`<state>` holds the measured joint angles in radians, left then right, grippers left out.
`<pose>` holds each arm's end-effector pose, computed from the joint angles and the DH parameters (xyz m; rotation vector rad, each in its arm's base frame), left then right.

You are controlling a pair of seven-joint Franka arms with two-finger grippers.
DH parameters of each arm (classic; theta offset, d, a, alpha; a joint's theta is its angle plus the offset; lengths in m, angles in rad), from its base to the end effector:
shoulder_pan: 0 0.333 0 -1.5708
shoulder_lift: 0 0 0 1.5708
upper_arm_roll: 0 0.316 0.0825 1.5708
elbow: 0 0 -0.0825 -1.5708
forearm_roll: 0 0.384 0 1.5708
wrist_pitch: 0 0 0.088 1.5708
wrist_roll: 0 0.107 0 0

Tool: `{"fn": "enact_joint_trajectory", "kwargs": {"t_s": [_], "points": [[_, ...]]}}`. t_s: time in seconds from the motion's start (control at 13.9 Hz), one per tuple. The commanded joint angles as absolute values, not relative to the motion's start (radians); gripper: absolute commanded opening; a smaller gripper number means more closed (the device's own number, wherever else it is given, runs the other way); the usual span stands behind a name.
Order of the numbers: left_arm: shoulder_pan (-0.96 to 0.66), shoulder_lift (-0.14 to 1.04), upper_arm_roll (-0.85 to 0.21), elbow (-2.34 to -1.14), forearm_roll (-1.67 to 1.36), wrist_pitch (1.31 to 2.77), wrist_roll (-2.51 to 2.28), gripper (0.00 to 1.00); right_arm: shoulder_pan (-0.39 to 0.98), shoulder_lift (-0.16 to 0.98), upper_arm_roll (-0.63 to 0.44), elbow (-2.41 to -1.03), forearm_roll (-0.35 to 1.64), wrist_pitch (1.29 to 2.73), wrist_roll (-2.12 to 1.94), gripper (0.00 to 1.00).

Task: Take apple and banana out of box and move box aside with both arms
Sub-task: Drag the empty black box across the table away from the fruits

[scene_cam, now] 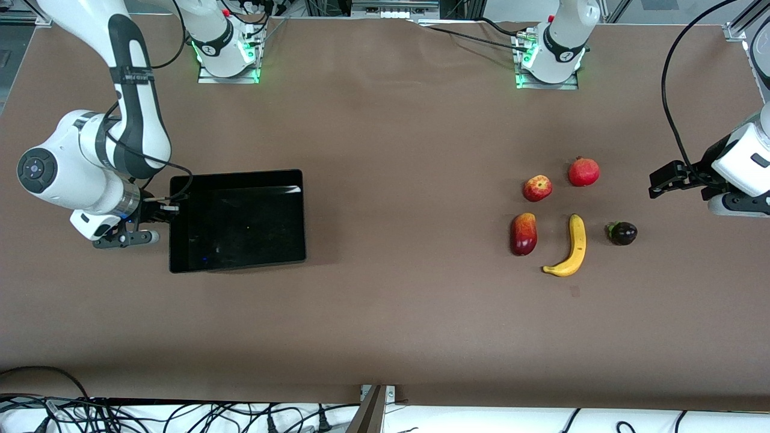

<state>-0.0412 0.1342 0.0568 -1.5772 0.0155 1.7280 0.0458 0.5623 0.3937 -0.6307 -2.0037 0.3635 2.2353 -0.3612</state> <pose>0.6055 0.0089 0.5576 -3.1176 0.0516 -0.0251 0.5935 -0.0178 0.2883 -3.0779 -0.1306 0.0808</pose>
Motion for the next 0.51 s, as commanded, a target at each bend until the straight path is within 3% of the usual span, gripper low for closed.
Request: {"fn": "enact_joint_trajectory", "kwargs": {"t_s": [0.0, 0.22, 0.29, 0.36, 0.43], "points": [[-0.052, 0.103, 0.057, -1.609, 0.041, 1.74, 0.061, 1.0, 0.549, 0.368, -0.623, -2.086, 0.428, 2.286, -0.387, 0.0], [-0.055, 0.103, 0.054, -1.606, 0.041, 1.723, 0.06, 1.0, 0.546, 0.383, -0.623, -2.094, 0.436, 2.29, -0.387, 0.0], [-0.055, 0.103, 0.051, -1.606, 0.041, 1.723, 0.06, 1.0, 0.546, 0.387, -0.623, -2.092, 0.436, 2.287, -0.387, 0.3], [-0.054, 0.103, 0.051, -1.606, 0.041, 1.718, 0.058, 1.0, 0.546, 0.385, -0.623, -2.085, 0.436, 2.283, -0.385, 0.94], [-0.054, 0.103, 0.051, -1.606, 0.041, 1.701, 0.057, 1.0, 0.548, 0.38, -0.621, -2.069, 0.436, 2.276, -0.384, 1.0]]}}
